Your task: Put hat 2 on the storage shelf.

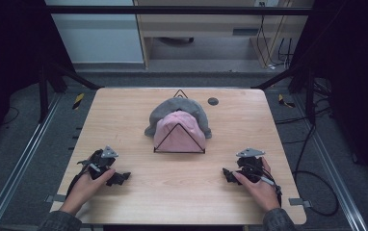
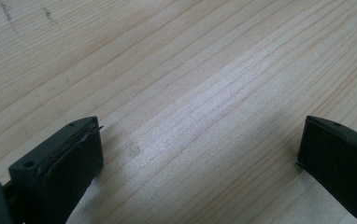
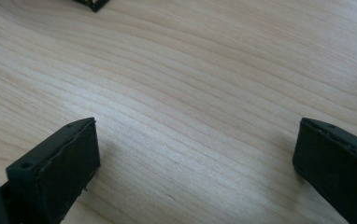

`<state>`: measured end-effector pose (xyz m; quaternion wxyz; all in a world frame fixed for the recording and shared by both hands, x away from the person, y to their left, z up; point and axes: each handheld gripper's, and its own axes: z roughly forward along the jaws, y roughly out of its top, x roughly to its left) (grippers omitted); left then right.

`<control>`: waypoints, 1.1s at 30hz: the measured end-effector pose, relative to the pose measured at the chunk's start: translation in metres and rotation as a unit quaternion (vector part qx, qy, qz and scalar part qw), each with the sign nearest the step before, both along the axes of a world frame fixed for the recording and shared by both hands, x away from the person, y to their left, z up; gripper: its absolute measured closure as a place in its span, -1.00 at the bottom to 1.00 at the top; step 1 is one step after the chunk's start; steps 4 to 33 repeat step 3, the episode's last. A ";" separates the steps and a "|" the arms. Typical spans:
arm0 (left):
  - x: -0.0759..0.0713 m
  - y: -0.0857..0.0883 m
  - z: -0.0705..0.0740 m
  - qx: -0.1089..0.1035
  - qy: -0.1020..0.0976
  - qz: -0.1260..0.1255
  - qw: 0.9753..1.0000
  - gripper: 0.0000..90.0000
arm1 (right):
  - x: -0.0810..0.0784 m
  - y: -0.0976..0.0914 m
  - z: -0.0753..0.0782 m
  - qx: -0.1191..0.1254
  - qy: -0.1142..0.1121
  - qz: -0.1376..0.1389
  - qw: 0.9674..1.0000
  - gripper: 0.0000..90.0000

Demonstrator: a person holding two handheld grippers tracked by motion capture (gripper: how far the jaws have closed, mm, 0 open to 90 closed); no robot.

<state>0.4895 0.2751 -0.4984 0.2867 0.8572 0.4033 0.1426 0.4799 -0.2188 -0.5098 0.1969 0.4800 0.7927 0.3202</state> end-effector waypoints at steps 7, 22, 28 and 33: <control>-0.001 0.000 0.000 0.000 -0.002 0.001 1.000 -1.00 | -0.002 0.001 -0.003 0.009 -0.015 0.001 1.000 -1.00; -0.001 0.000 0.000 0.000 -0.002 0.001 1.000 -1.00 | -0.002 0.001 -0.003 0.009 -0.015 0.001 1.000 -1.00; -0.001 0.000 0.000 0.000 -0.002 0.001 1.000 -1.00 | -0.002 0.001 -0.003 0.009 -0.015 0.001 1.000 -1.00; -0.001 0.000 0.000 0.000 -0.002 0.001 1.000 -1.00 | -0.002 0.001 -0.003 0.009 -0.015 0.001 1.000 -1.00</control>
